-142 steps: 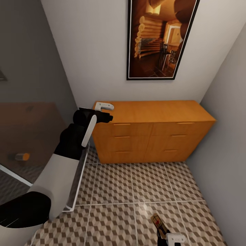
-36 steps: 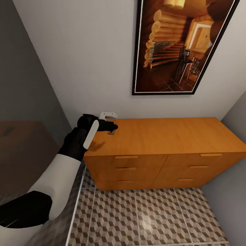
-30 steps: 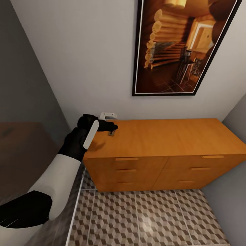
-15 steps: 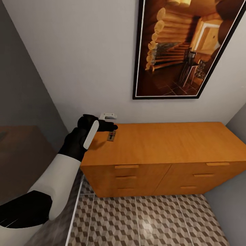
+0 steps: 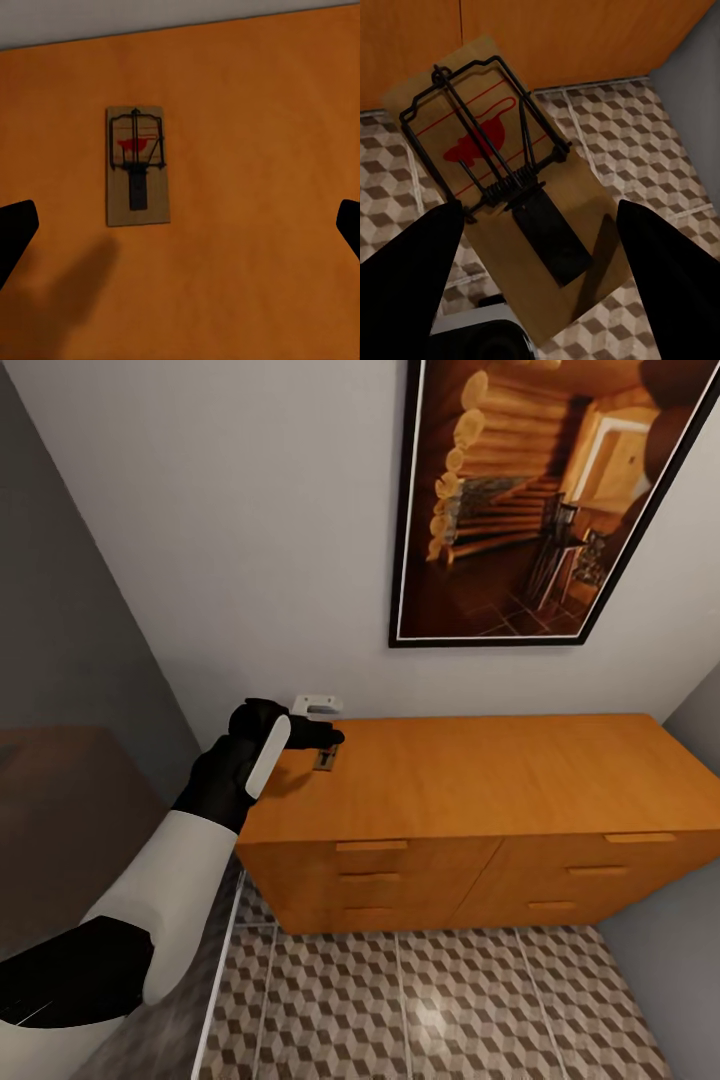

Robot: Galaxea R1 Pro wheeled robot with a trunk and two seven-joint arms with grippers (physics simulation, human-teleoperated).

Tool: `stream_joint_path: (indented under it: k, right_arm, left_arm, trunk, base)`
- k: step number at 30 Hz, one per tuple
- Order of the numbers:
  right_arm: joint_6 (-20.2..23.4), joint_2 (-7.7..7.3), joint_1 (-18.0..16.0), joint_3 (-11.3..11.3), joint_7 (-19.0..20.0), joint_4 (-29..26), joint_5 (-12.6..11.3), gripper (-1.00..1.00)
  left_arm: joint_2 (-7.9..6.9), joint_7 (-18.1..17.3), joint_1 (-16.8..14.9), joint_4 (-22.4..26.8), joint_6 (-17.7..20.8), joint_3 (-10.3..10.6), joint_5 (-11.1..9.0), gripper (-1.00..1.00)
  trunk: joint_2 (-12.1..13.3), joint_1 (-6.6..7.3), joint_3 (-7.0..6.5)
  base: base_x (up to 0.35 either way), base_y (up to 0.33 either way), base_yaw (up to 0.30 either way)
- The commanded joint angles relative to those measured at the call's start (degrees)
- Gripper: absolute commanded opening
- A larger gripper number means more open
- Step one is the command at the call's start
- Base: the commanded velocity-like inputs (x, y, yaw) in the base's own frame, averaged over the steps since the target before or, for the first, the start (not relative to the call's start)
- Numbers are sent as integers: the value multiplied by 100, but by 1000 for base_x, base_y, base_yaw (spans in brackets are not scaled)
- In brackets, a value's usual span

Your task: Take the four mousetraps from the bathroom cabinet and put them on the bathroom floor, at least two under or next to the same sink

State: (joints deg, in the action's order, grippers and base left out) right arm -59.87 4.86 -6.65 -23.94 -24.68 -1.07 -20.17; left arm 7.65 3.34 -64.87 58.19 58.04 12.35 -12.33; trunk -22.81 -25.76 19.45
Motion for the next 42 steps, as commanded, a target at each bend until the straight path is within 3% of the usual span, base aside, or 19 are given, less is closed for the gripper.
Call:
stream_joint_path:
  k: [1, 10, 42]
  right_arm:
    - [-13, 0, -3, -50, -28, 2, -31, -100]
    - [-13, 6, -3, -50, -28, 2, -31, -100]
    - [-13, 7, -3, -50, -28, 2, -31, -100]
  left_arm:
    - [-1, 35, -5, -3, 21, 5, -42, 100]
    - [-1, 35, -6, -62, 15, 5, -42, 100]
    - [-1, 43, -5, -314, -2, 13, -35, 100]
  trunk:
    - [-11, -3, 18]
    - [-11, -3, 51]
    - [-11, -3, 155]
  base:
    - [41, 0, 0]
    - [174, 0, 0]
    - [35, 0, 0]
